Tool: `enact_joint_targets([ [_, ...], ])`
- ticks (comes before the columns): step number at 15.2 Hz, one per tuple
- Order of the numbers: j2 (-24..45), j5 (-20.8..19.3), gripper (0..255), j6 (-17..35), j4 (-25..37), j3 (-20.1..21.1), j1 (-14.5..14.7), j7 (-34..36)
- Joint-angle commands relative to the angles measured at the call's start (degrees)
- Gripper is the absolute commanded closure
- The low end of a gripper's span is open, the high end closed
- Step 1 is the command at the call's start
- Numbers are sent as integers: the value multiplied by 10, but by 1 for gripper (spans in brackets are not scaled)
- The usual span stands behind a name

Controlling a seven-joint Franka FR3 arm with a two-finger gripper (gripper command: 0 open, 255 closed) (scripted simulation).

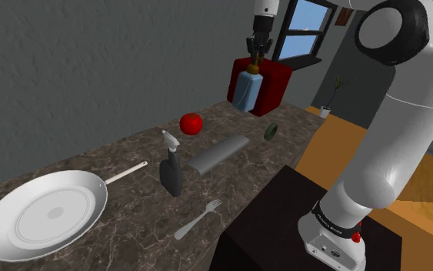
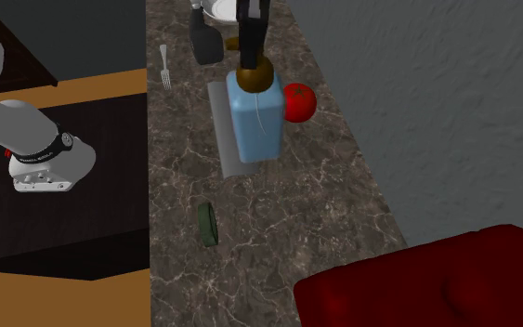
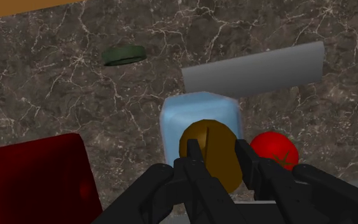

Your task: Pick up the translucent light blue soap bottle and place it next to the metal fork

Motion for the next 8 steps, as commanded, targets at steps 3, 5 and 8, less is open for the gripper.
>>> enact_joint_targets([
  [3,-71,-17,255,-10,-58,17,26,42],
  [5,-103,-23,255,-20,-78,28,37,64],
  [8,-147,-28,255,-39,-103,46,52,97],
])
